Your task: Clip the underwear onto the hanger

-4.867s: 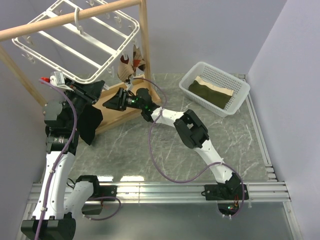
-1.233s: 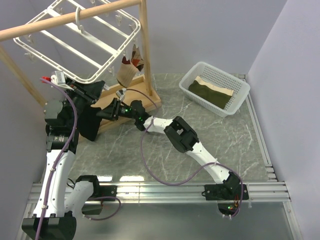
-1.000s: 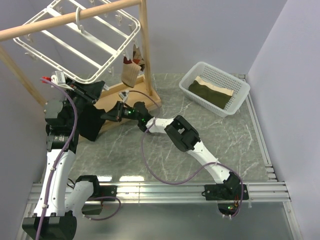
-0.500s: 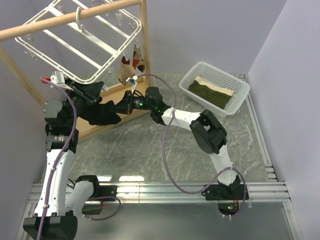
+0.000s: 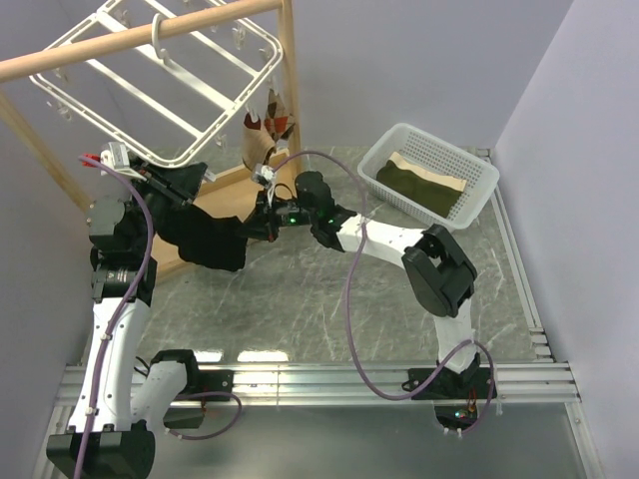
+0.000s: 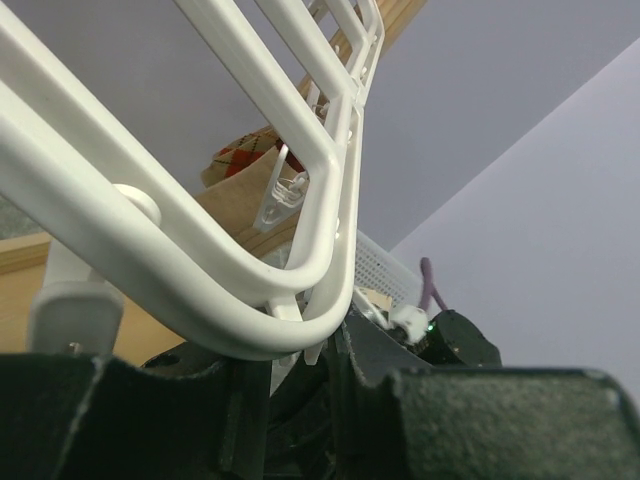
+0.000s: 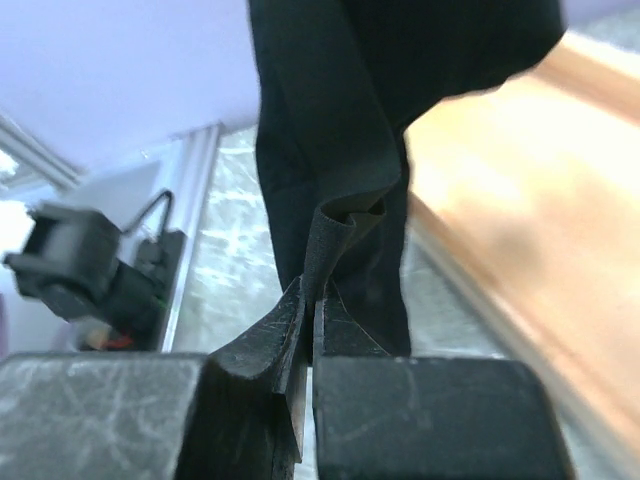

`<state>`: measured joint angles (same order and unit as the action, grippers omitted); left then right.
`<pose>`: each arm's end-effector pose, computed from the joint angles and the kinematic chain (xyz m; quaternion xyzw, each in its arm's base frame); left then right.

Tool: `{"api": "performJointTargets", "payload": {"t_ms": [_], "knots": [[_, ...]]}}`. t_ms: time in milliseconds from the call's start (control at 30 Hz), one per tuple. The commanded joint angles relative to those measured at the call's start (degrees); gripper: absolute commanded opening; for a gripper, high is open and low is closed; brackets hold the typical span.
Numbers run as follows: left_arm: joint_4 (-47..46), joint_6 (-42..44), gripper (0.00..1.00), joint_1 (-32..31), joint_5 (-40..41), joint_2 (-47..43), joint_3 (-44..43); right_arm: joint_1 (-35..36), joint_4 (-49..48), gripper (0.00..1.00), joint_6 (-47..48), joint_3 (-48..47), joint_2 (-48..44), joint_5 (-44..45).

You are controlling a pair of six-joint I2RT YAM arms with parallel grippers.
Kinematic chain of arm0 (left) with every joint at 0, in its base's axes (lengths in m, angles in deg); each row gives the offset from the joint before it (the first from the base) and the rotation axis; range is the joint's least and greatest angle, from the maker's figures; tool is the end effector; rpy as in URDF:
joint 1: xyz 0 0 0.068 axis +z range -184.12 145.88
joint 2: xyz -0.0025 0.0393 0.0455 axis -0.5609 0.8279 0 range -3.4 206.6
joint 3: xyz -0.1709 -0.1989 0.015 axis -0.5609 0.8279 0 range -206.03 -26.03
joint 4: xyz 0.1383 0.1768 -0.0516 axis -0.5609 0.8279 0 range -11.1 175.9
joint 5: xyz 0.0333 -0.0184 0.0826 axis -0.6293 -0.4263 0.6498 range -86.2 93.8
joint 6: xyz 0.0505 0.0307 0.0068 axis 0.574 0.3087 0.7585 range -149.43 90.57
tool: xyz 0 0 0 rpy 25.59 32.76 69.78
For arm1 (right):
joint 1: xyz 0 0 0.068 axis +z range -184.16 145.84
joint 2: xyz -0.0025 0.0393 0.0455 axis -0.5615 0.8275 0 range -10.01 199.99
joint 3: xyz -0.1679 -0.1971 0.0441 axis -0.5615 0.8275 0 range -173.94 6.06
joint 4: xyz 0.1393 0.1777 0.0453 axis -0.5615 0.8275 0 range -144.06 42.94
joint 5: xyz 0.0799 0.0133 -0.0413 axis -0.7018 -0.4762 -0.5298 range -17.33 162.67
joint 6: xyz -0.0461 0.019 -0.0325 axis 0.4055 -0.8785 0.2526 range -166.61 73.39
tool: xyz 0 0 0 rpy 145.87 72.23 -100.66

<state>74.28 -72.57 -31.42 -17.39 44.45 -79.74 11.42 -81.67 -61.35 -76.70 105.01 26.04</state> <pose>0.1673 -0.0079 0.4037 -0.1146 0.6340 -0.3716 0.6684 0.2865 0.3377 0.2726 -0.4382 0.5795 0.5644 0.3920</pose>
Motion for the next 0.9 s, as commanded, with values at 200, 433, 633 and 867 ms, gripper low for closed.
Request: {"api": "performJointTargets", "payload": {"t_ms": [200,433,633,867], "knots": [[0.4,0.4,0.00,0.5,-1.0,0.0,-2.4,-0.5,7.5,0.00,25.5,-7.5,-5.5,0.9],[0.1,0.1,0.00,0.6,-1.2,0.1,-2.4,-0.4,9.9,0.00,28.2,-15.7,-3.7,2.3],[0.4,0.1,0.00,0.6,-1.7,0.2,-2.6,0.3,11.8,0.00,30.9,-19.8,-2.4,3.8],[0.2,0.1,0.00,0.6,-1.5,0.0,-2.2,0.9,13.4,0.00,32.1,-20.8,-2.0,3.3]]}}
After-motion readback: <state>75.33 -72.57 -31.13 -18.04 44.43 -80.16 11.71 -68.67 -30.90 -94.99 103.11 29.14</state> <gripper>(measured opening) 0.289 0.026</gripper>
